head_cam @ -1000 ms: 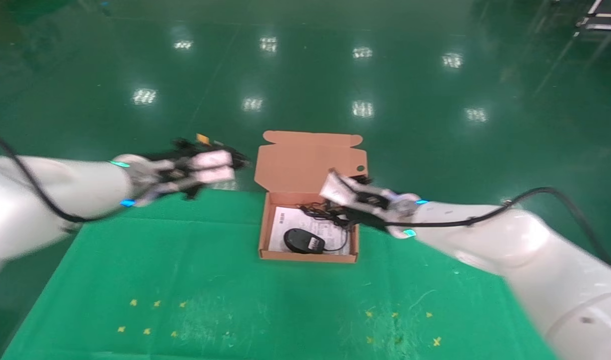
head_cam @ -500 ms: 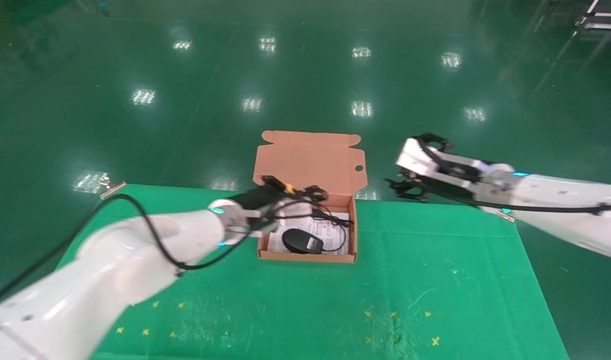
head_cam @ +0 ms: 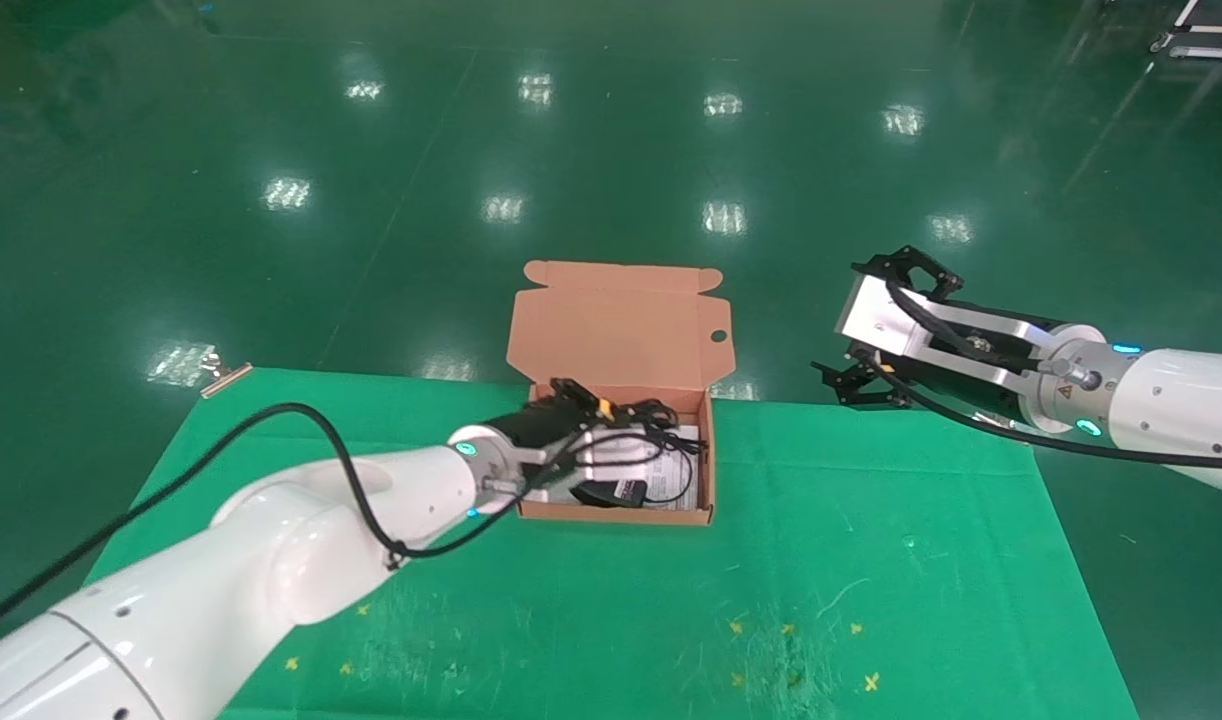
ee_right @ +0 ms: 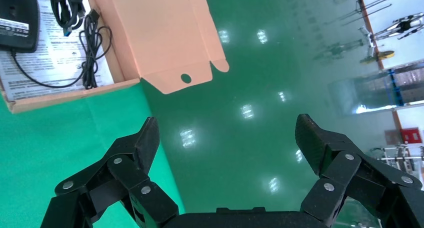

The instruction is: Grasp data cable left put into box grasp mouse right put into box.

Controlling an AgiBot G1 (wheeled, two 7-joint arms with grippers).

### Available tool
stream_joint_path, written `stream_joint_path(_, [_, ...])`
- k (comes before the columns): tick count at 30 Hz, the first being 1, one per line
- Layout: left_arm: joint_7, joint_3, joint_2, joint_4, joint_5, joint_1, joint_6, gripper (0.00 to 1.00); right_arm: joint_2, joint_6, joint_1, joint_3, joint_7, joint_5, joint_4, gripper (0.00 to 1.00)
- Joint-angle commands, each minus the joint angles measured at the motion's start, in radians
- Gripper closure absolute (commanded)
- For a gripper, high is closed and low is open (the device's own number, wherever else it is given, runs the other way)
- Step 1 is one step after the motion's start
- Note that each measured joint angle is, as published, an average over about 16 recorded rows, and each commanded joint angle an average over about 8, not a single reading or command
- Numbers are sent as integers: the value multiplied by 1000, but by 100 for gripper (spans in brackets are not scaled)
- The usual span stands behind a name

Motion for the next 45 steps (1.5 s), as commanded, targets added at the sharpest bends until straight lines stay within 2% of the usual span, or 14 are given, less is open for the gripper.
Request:
stream_joint_path(1, [-3, 17, 2, 18, -18, -7, -13, 0, 9, 0, -2, -2, 16, -12, 18, 0])
stream_joint_path(16, [-8, 4, -18, -15, -15, -9, -3, 0, 2, 4, 0, 1, 7, -4, 5, 0])
stream_joint_path(23, [-68, -40, -47, -13, -16, -86, -23, 0, 9, 30, 37, 17, -23, -18, 16, 0])
stream_joint_path(30, [-133, -90, -47, 52, 36, -141, -65, 0, 13, -54, 126, -14, -92, -91, -4, 0])
stream_joint_path(34, [-140, -111, -55, 59, 21, -138, -45, 0, 9, -85, 151, -21, -103, -107, -15, 0])
stream_joint_path(38, [-133, -150, -92, 31, -53, -114, 18, 0, 15, -124, 136, 0, -103, -73, -11, 0])
stream_joint_path(45, [-114, -234, -178, -39, -223, -59, 162, 0, 37, -223, 72, 72, -94, 53, 10, 0])
